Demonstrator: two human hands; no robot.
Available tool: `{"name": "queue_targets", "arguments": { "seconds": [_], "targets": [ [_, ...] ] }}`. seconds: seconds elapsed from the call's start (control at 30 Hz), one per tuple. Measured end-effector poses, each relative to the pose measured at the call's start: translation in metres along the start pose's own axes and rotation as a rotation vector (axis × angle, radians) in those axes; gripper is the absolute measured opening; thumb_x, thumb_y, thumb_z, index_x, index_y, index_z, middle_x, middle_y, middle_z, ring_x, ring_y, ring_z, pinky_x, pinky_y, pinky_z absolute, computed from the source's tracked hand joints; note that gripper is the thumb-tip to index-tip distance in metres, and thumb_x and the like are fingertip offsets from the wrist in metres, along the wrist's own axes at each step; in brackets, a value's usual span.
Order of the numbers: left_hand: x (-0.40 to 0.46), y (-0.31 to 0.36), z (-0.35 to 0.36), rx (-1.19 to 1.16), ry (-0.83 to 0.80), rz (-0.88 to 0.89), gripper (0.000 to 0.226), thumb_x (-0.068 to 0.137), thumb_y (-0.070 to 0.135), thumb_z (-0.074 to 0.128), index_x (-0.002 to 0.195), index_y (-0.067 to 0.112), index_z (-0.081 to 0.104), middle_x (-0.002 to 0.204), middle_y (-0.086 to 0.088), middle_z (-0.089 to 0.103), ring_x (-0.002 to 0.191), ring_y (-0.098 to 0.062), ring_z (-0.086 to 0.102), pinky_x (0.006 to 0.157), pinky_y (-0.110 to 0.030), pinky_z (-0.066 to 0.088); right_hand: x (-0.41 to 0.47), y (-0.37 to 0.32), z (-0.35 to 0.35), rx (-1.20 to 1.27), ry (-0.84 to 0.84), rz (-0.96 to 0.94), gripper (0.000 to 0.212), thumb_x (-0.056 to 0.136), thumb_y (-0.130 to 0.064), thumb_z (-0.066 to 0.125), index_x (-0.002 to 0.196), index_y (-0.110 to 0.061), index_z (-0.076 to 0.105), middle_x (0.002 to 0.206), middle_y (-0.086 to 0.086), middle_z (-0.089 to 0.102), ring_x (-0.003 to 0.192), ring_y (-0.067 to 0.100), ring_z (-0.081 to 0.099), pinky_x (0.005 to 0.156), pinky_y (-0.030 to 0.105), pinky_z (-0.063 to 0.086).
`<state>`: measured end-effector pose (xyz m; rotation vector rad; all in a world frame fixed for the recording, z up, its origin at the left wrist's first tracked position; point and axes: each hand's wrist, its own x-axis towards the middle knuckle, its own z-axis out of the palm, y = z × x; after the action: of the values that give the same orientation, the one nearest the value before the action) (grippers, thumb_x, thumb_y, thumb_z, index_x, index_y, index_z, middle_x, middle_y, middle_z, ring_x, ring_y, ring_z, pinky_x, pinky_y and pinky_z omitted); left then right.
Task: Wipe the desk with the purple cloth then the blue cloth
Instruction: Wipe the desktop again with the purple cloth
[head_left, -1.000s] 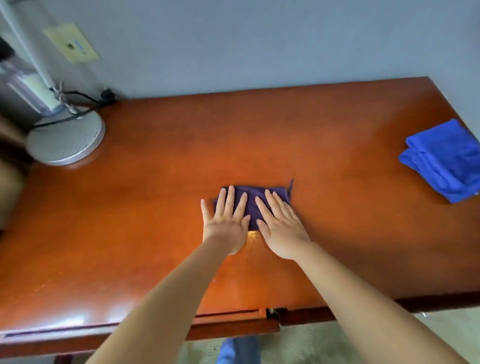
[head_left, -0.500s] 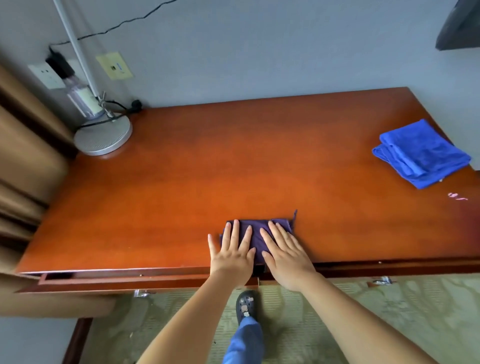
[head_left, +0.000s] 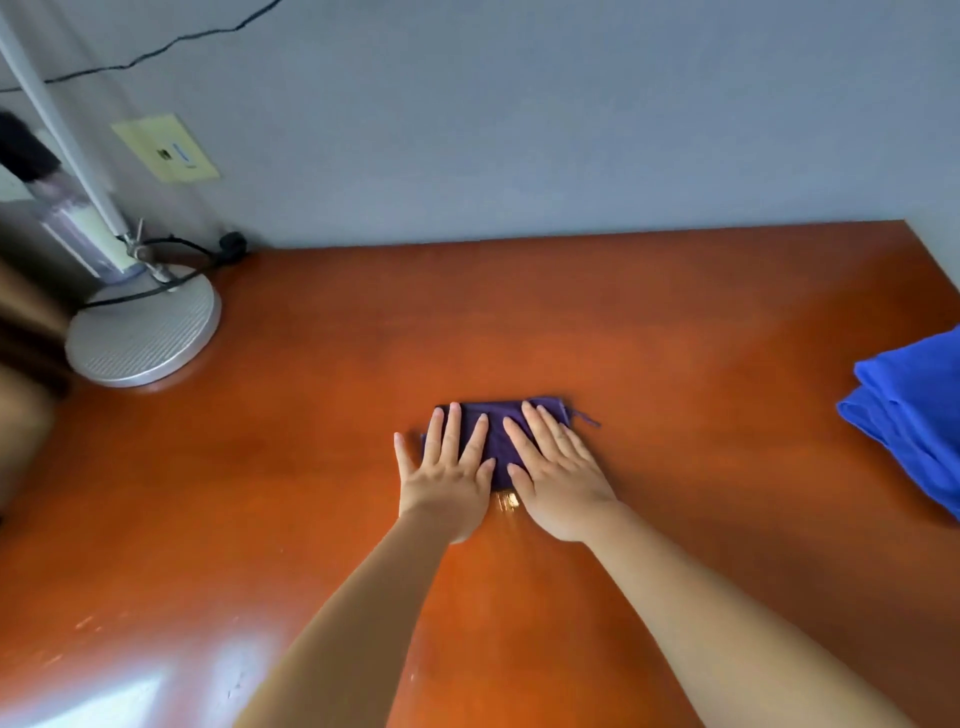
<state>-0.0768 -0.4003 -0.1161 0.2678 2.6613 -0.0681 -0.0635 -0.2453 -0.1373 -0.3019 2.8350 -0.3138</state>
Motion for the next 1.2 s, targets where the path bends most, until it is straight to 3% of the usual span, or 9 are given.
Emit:
{"name": "queue_targets", "arguments": {
  "seconds": [0.1, 0.37, 0.7, 0.93, 1.03, 1.13, 1.2],
  "targets": [
    [0.043, -0.013, -0.020, 0.000, 0.018, 0.001, 0.055, 0.101, 0.046, 0.004, 0.148, 0.031, -0.022, 0.156, -0.001, -0.031, 0.143, -0.019, -0.027, 0.113, -0.061, -0.009, 0.046, 0.005, -0.015, 0.012, 0.004, 0.006, 0.057, 0.103, -0.044, 0.013, 0.152, -0.028, -0.011, 0.159, -0.003, -0.022, 0.145, 0.011, -0.020, 0.117, 0.031, -0.012],
    [0.134, -0.039, -0.065, -0.003, 0.051, 0.007, 0.054, 0.101, 0.044, 0.003, 0.149, 0.032, -0.019, 0.157, -0.001, -0.026, 0.144, -0.019, -0.025, 0.113, -0.062, -0.010, 0.143, 0.011, -0.044, 0.016, 0.022, 0.056, 0.056, 0.104, -0.040, 0.016, 0.153, -0.026, -0.007, 0.160, -0.002, -0.018, 0.146, 0.013, -0.016, 0.116, 0.031, -0.011],
    [0.190, -0.049, -0.094, 0.011, 0.072, 0.048, 0.054, 0.101, 0.046, 0.003, 0.150, 0.033, -0.017, 0.159, 0.000, -0.023, 0.145, -0.019, -0.022, 0.112, -0.062, -0.011, 0.195, 0.022, -0.065, 0.036, -0.018, 0.097, 0.056, 0.104, -0.041, 0.015, 0.154, -0.025, -0.007, 0.160, 0.000, -0.019, 0.146, 0.014, -0.017, 0.116, 0.033, -0.010],
    [0.141, -0.055, -0.072, -0.032, 0.031, 0.019, 0.055, 0.101, 0.045, 0.004, 0.149, 0.031, -0.020, 0.156, -0.001, -0.029, 0.143, -0.018, -0.027, 0.113, -0.061, -0.009, 0.156, 0.003, -0.047, 0.028, -0.029, 0.026, 0.056, 0.102, -0.043, 0.007, 0.152, -0.025, -0.013, 0.158, 0.000, -0.023, 0.145, 0.015, -0.020, 0.114, 0.031, -0.015],
    [0.108, -0.062, -0.056, -0.023, 0.037, 0.002, 0.055, 0.102, 0.045, 0.005, 0.147, 0.032, -0.023, 0.156, 0.000, -0.029, 0.143, -0.018, -0.028, 0.114, -0.060, -0.007, 0.130, -0.012, -0.034, 0.035, 0.010, -0.029, 0.066, 0.091, -0.049, -0.005, 0.152, -0.024, -0.006, 0.160, 0.001, -0.013, 0.148, 0.018, -0.010, 0.113, 0.031, -0.014],
    [0.119, -0.073, -0.059, -0.045, 0.069, -0.044, 0.055, 0.102, 0.045, 0.006, 0.148, 0.033, -0.021, 0.157, 0.001, -0.026, 0.144, -0.017, -0.025, 0.115, -0.060, -0.006, 0.154, -0.012, -0.040, 0.039, 0.002, -0.081, 0.073, 0.085, -0.052, -0.009, 0.153, -0.026, -0.002, 0.161, 0.000, -0.011, 0.148, 0.017, -0.011, 0.112, 0.029, -0.016],
    [0.143, -0.080, -0.068, -0.070, 0.095, -0.077, 0.054, 0.102, 0.045, 0.007, 0.149, 0.034, -0.017, 0.158, 0.001, -0.024, 0.145, -0.016, -0.023, 0.115, -0.059, -0.006, 0.183, -0.008, -0.049, 0.025, 0.016, -0.112, 0.066, 0.092, -0.052, -0.002, 0.154, -0.027, -0.003, 0.161, 0.000, -0.013, 0.147, 0.015, -0.013, 0.114, 0.030, -0.014]
  ]
}}
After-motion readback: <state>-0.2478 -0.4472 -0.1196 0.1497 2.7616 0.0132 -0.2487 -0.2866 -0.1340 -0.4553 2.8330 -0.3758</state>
